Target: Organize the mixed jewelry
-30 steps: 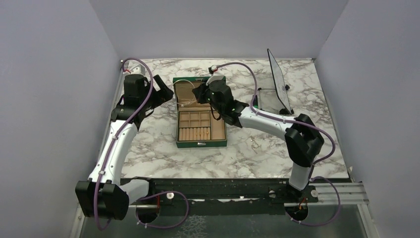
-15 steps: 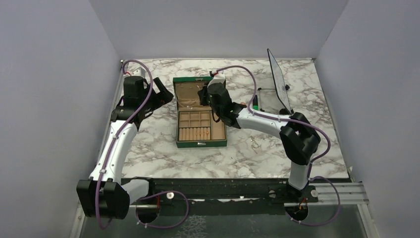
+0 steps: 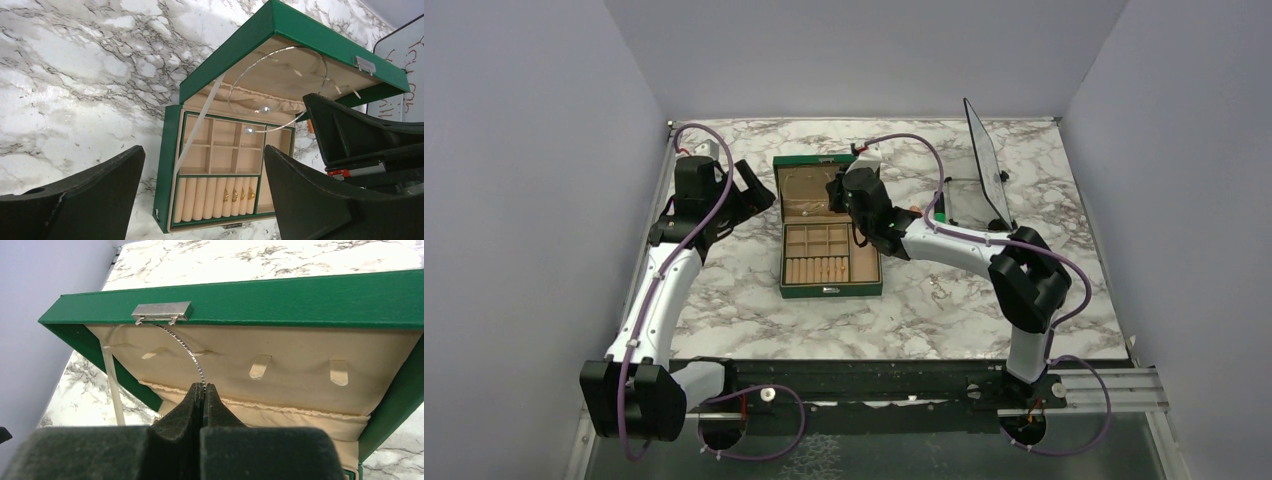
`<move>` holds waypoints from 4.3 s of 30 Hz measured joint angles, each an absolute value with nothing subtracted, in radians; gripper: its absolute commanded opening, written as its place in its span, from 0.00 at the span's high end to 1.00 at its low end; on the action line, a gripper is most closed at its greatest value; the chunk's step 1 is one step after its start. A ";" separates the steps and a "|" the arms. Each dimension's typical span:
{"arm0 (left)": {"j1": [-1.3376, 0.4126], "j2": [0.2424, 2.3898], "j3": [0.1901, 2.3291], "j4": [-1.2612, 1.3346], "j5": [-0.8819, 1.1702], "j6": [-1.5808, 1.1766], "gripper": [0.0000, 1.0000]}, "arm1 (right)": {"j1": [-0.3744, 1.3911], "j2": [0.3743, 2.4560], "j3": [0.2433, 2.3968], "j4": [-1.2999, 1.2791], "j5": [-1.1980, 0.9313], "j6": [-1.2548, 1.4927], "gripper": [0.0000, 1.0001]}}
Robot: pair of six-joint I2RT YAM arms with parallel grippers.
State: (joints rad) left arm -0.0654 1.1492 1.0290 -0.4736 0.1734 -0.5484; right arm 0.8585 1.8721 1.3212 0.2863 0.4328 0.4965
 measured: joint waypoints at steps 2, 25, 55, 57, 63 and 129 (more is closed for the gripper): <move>-0.065 1.149 1.025 -0.474 0.175 -0.548 0.10 | 0.859 1.872 1.321 0.286 0.444 0.500 0.99; -0.065 1.149 1.000 -0.466 0.201 -0.557 0.11 | 0.863 1.812 1.300 0.260 0.490 0.541 0.99; -0.064 1.148 0.985 -0.462 0.220 -0.560 0.11 | 0.863 1.916 1.427 0.079 0.531 0.588 0.89; -0.064 1.148 0.985 -0.462 0.220 -0.560 0.11 | 0.863 1.922 1.439 0.066 0.531 0.594 0.92; -0.064 1.148 0.985 -0.462 0.221 -0.560 0.11 | 0.863 1.927 1.455 0.056 0.530 0.612 0.96; -0.070 1.346 0.830 0.055 0.537 -0.671 0.38 | 0.855 1.728 1.264 -0.006 0.287 0.924 0.96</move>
State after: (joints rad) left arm -0.0696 1.3460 0.8303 0.0551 0.5373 -0.6712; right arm 0.8555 1.7283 1.2640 -0.0055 0.2871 0.9237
